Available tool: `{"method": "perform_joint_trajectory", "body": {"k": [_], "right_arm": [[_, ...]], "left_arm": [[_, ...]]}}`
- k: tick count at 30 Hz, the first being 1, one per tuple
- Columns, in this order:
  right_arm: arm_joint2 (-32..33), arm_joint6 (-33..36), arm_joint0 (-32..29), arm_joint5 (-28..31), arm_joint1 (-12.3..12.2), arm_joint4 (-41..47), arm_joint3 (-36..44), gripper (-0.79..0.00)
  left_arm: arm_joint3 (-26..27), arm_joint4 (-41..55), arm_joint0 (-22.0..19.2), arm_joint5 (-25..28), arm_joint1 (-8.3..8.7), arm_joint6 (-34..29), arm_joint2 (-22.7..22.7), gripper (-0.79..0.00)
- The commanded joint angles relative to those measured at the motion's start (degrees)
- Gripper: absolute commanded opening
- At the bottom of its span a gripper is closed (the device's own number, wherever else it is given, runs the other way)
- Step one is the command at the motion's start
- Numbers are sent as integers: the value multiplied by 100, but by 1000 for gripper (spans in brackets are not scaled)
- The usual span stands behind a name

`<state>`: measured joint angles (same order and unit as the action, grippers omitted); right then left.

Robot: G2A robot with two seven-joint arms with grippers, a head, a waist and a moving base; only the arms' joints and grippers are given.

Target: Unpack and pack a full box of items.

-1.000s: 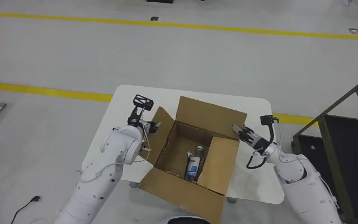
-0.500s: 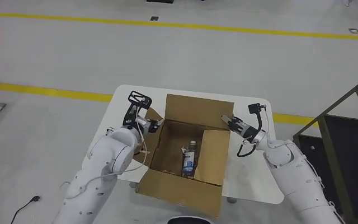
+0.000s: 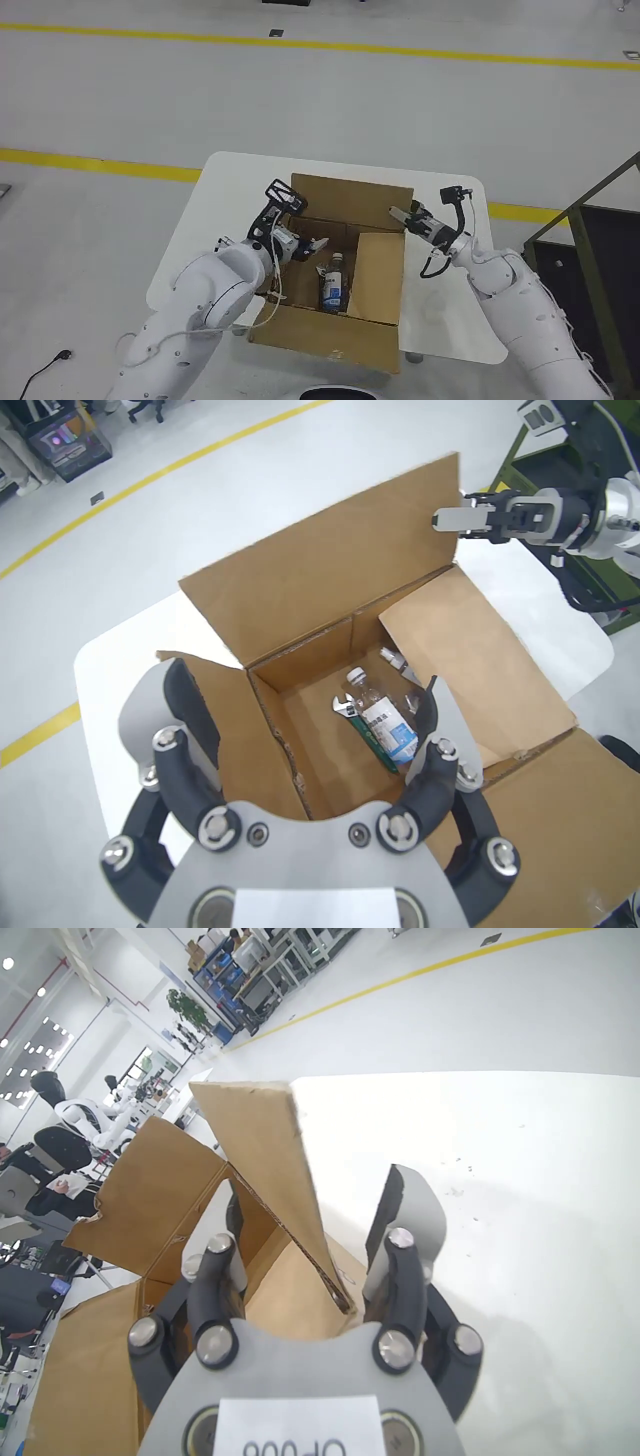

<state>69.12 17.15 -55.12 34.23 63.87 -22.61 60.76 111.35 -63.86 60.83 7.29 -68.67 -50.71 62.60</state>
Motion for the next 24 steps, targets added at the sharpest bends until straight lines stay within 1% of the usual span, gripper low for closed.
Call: {"method": "perform_joint_trajectory", "body": {"k": [1,2,4,7,8,9,12,14,17,24], "right_arm": [[224,-239,-289,35,-61,-106,167,0],[360,-381,-456,2,-98,-206,272,0],[623,-614,-844,-91,-169,-398,554,-139],[991,-923,-1536,-199,-249,-479,1024,-545],[1081,-972,-1743,-230,-267,-470,1159,-730],[1155,-1014,-1932,-273,-282,-501,1269,-785],[1217,-1076,-2359,-351,-290,-496,1459,-785],[1151,-1004,-2453,-440,-280,-563,1437,-785],[961,-1017,-2409,-687,-242,-827,1379,-785],[469,-903,-2047,-723,-116,-861,1054,-785]], "left_arm": [[67,62,-3,127,-5,-26,-67,0],[88,160,11,189,-11,-22,-103,0],[117,311,13,313,-18,-24,-157,0],[88,585,6,584,-30,-32,-272,0],[59,617,-10,675,-34,-35,-319,0],[17,614,-26,761,-38,-38,-381,0],[-97,601,-86,992,-57,-55,-598,0],[-145,542,-127,1081,-69,-59,-711,0],[-145,542,-127,1081,-69,-59,-711,0],[-145,542,-127,1081,-69,-59,-711,0]]}}
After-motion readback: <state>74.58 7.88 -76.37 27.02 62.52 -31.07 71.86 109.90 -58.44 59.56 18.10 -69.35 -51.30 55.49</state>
